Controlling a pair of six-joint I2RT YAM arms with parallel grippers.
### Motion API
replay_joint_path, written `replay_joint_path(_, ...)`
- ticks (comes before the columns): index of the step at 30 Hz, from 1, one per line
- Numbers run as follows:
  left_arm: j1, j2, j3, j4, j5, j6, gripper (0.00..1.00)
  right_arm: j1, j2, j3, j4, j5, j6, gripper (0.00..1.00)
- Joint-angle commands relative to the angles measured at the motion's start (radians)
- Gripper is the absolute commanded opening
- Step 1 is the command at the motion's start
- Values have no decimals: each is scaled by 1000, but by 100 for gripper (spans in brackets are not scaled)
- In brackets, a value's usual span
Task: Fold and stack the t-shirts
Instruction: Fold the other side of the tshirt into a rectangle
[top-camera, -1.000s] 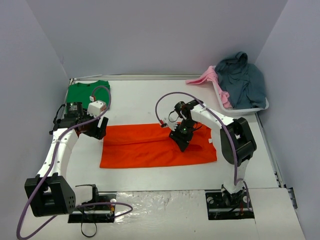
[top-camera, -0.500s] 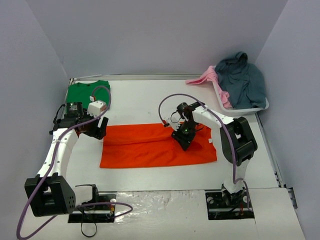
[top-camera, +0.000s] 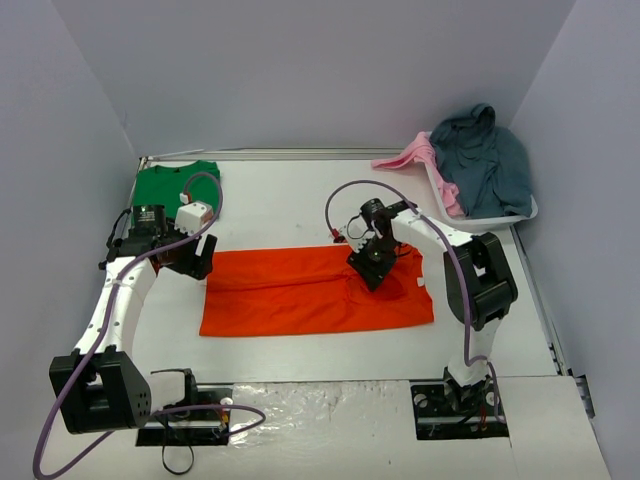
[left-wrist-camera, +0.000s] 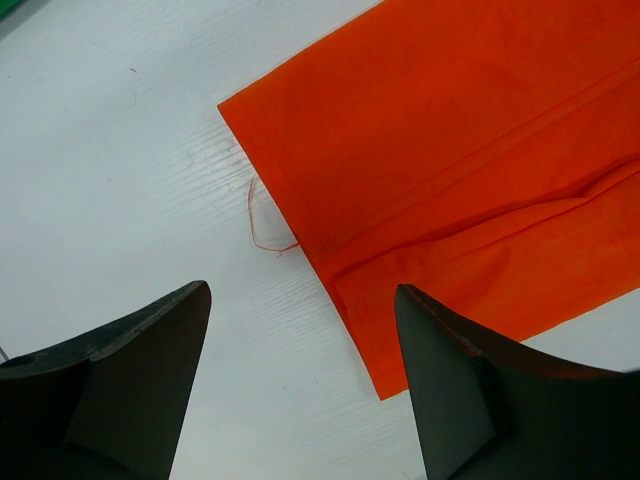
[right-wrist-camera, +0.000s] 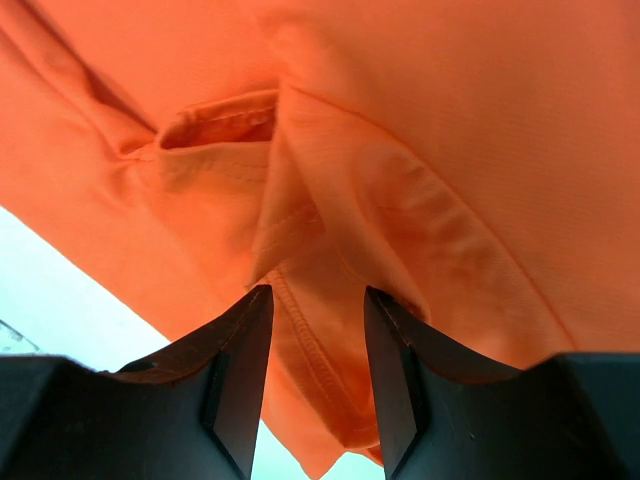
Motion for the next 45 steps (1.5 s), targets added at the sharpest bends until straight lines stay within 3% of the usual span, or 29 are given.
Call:
replay_joint_path(1, 6, -24, 0, -4, 22, 11, 73, -10, 0, -8, 2, 36, 28, 38)
replay_joint_path(19, 8, -18, -3, -6, 19, 12, 73, -32, 64, 42, 90, 65, 57, 39)
replay_joint_path(29, 8, -15, -5, -2, 19, 14, 73, -32, 3, 41, 62, -20, 57, 38)
replay_joint_path(45, 9, -18, -8, -6, 20, 15, 73, -35, 46, 28, 53, -131, 55, 37)
